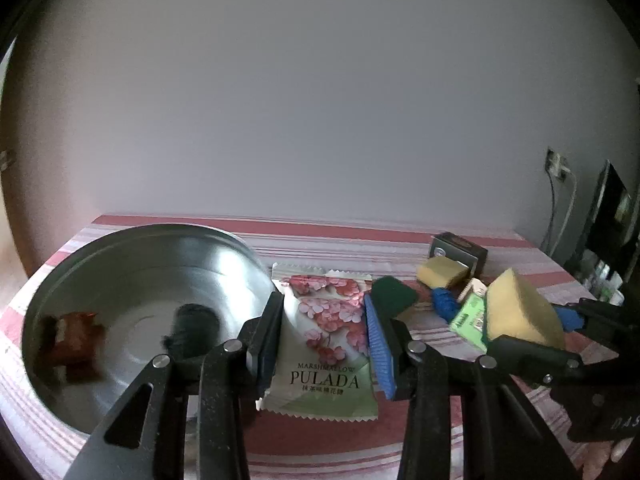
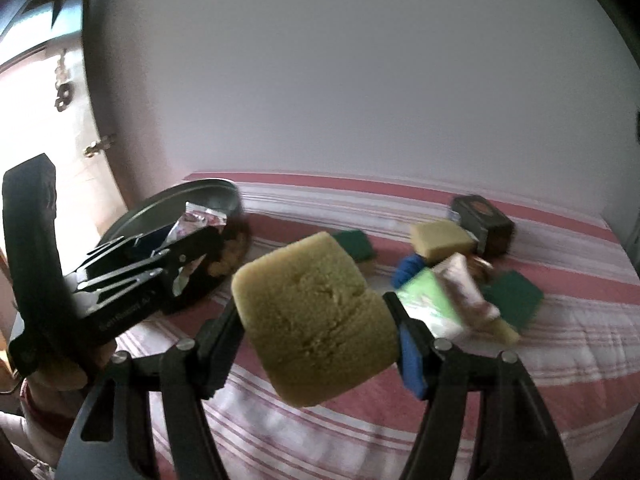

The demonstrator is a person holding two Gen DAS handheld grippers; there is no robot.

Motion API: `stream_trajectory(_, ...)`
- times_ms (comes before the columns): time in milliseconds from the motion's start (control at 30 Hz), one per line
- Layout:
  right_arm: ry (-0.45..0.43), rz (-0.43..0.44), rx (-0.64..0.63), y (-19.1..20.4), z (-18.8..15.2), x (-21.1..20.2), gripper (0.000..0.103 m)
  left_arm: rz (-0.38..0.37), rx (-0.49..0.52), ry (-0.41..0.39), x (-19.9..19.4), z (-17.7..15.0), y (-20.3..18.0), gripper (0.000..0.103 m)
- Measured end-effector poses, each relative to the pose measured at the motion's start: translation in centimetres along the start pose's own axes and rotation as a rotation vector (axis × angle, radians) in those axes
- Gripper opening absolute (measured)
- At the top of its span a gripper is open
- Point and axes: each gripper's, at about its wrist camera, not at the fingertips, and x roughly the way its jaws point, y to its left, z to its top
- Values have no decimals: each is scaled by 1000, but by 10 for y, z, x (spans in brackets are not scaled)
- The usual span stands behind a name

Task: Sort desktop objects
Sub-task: 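Carry the PULADA packet and yellow sponge over the silver tin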

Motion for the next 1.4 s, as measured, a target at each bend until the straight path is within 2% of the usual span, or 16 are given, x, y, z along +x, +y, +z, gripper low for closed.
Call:
stream_trajectory(467, -73, 148, -62, 65, 37, 30, 68, 182, -104, -55, -23, 13, 73, 43)
stream_trajectory(667, -104, 183, -88, 88, 48, 43, 69, 314, -105, -70, -25, 15, 95, 43)
stream_trajectory(1033, -137, 186, -90, 115, 67, 77, 69, 435, -182, -20, -22, 16, 148, 43)
stream_trajectory(1167, -120, 206, -71, 123, 73, 94, 69, 482, -195, 5, -15, 18, 162, 43)
stream_trajectory(1300, -108, 175, -101, 132, 75, 111, 69, 519, -209, 42, -4, 15, 174, 43)
stream_trajectory(1400, -92, 184, -96, 133, 71, 123, 69, 544, -216, 68, 1, 13, 177, 43)
